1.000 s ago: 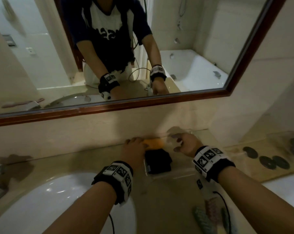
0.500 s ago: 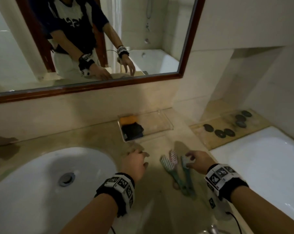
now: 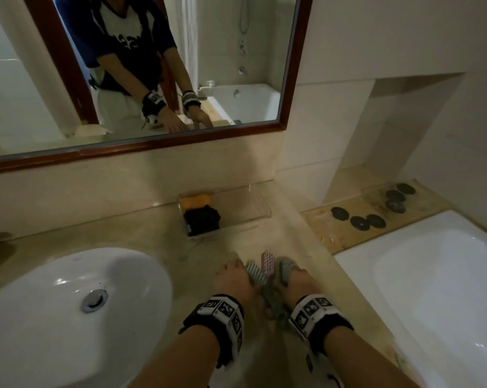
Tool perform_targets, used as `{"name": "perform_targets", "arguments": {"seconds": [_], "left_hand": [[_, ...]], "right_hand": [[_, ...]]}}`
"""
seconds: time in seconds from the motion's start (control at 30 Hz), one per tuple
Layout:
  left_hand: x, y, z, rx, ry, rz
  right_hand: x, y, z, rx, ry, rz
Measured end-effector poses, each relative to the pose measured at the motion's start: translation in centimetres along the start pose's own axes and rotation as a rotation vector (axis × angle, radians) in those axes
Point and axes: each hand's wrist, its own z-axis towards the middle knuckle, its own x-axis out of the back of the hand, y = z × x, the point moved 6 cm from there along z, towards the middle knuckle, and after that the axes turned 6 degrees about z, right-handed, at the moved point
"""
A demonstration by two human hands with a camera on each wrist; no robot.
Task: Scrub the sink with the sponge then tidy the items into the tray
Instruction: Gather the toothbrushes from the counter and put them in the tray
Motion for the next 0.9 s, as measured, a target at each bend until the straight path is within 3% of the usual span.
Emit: {"name": "perform_targets", "arguments": {"seconds": [0.13, 0.43, 0.7, 0.9], "left_hand": [[-1.1, 0.7, 1.3, 0.099, -0.032, -0.081], [-2.0, 1.0, 2.4, 0.133, -0.022, -0.012], [-1.8, 1.3, 2.6, 0.168, 0.061, -0.186], [-2.3, 1.5, 2.9, 0.206, 0.021, -0.276]], "right_hand": [[-0.5, -0.2, 1.4, 0.086, 0.025, 0.036], [0.0, 0.7, 3.8, 0.017, -0.074, -0.251], [-0.3, 1.2, 4.1, 0.022, -0.101, -0.275], [-0.2, 1.0, 3.5, 0.078, -0.063, -0.347]]}}
